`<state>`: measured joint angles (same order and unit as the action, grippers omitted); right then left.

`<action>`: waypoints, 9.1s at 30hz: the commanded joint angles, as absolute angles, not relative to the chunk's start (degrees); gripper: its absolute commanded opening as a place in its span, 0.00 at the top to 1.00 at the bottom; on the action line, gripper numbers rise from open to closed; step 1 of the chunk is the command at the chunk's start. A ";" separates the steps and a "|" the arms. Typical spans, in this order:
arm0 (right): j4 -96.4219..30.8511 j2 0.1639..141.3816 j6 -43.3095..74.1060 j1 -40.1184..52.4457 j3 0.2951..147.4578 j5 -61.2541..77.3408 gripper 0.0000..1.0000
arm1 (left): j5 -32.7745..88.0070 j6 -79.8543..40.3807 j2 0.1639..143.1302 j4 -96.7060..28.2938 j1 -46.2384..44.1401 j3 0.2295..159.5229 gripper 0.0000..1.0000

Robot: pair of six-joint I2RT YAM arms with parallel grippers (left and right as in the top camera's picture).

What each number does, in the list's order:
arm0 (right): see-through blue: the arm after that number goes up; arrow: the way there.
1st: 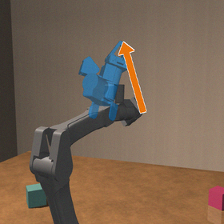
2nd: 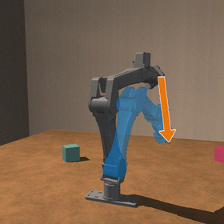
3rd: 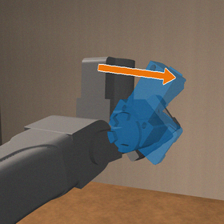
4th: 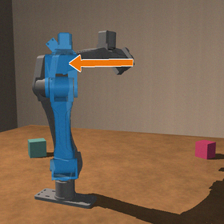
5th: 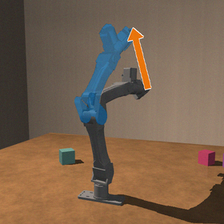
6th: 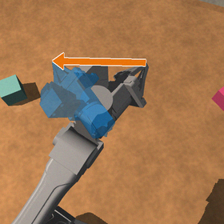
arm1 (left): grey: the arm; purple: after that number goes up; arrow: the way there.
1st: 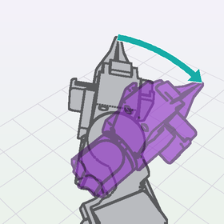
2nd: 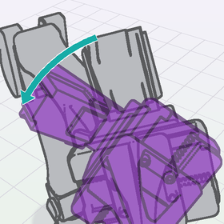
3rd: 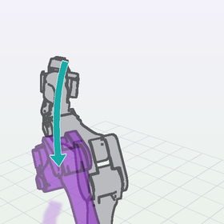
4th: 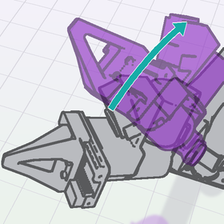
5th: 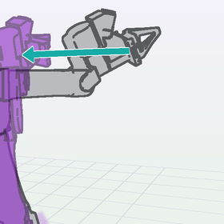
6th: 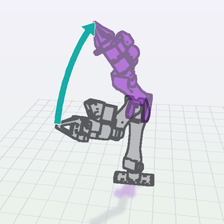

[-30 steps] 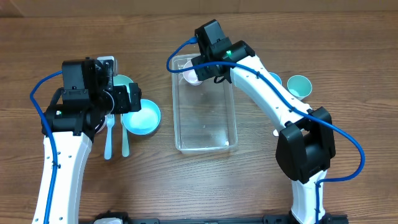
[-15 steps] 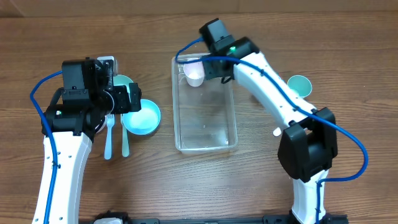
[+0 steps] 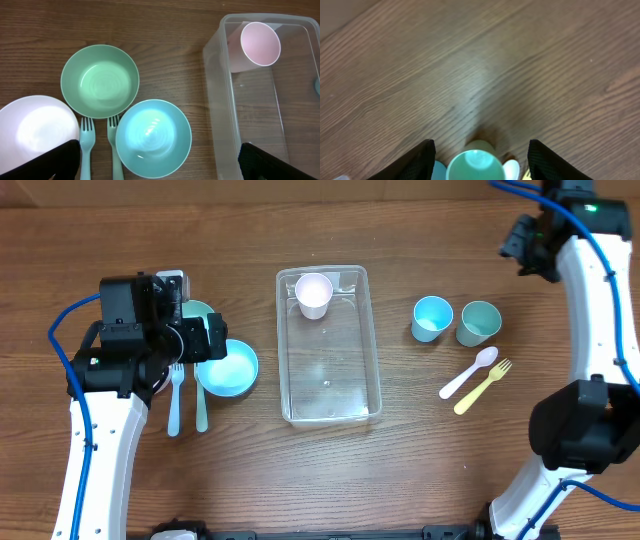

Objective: Pack container
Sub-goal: 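Move the right gripper to the green cup and grasp it, then stack the green cup into the pink cup and release, then grasp the blue cup with the right gripper, then stack the blue cup onto the green cup and release, then grasp the white spoon and yellow fork together with the right gripper, then lay the spoon and fork in the container's near end and release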

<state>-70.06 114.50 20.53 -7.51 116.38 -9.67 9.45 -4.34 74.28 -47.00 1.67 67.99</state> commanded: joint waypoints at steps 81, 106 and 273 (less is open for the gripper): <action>-55.77 126.32 8.91 27.22 119.87 -2.92 0.96 | 10.52 -4.95 74.59 -46.89 2.22 69.38 0.00; -78.91 123.33 20.32 11.31 135.22 -13.06 0.32 | 10.52 -4.93 74.59 -46.92 2.24 69.38 0.00; -67.81 105.43 -45.17 32.25 88.14 19.11 0.96 | 12.03 -5.37 74.96 -48.01 2.22 69.38 0.00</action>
<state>-67.20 104.47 -33.52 30.72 87.96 15.35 11.38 -4.40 74.72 -48.05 1.93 68.20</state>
